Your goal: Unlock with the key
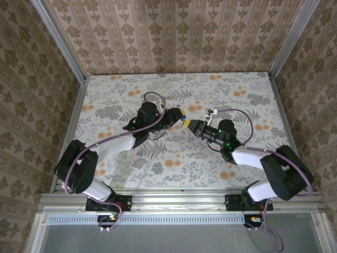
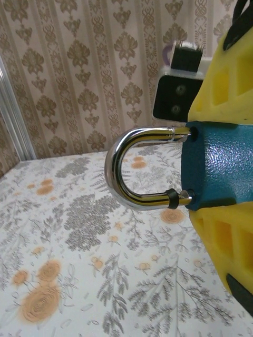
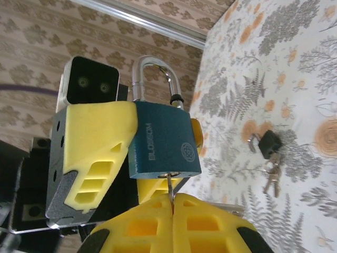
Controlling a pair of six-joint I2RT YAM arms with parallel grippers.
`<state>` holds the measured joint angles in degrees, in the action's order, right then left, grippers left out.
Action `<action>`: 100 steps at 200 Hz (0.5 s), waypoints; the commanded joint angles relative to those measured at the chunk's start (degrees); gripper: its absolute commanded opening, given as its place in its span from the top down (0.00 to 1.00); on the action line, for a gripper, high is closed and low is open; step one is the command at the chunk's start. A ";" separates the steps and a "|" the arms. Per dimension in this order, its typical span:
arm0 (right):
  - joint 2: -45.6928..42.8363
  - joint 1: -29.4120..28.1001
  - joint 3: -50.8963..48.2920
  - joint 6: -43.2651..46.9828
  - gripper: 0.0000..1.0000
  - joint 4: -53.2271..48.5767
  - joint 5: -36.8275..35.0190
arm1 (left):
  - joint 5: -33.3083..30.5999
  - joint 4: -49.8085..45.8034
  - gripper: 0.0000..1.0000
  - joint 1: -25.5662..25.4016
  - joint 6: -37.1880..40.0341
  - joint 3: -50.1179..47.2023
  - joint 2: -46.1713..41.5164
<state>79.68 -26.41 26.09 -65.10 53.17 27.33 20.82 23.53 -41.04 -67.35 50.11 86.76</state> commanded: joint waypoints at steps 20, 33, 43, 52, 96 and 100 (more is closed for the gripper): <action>-13.26 -1.83 4.99 20.11 0.72 -33.27 -8.23 | -4.62 -14.32 0.85 -0.12 1.52 5.34 -2.90; -15.53 -2.06 4.75 22.67 0.68 -37.17 -10.58 | -5.63 -16.49 0.84 -0.10 1.12 5.35 -2.57; -16.82 -2.11 3.97 23.47 0.65 -38.13 -11.47 | -5.79 -18.01 0.84 -0.03 -0.04 5.42 -2.09; -17.63 -2.16 3.19 23.70 0.62 -37.91 -11.68 | -5.66 -19.51 0.83 0.01 -1.01 5.66 -1.34; -18.13 -3.84 -0.20 24.07 0.54 -33.20 -13.38 | -5.48 -29.90 0.83 -0.05 -4.59 8.98 2.06; -17.89 -4.05 -0.47 24.06 0.54 -32.65 -13.50 | -5.44 -30.05 0.83 -0.18 -4.80 9.11 2.26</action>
<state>61.95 -29.23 27.59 -43.42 20.29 16.64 16.03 -0.78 -41.17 -69.52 56.05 87.81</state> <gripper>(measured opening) 0.447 0.321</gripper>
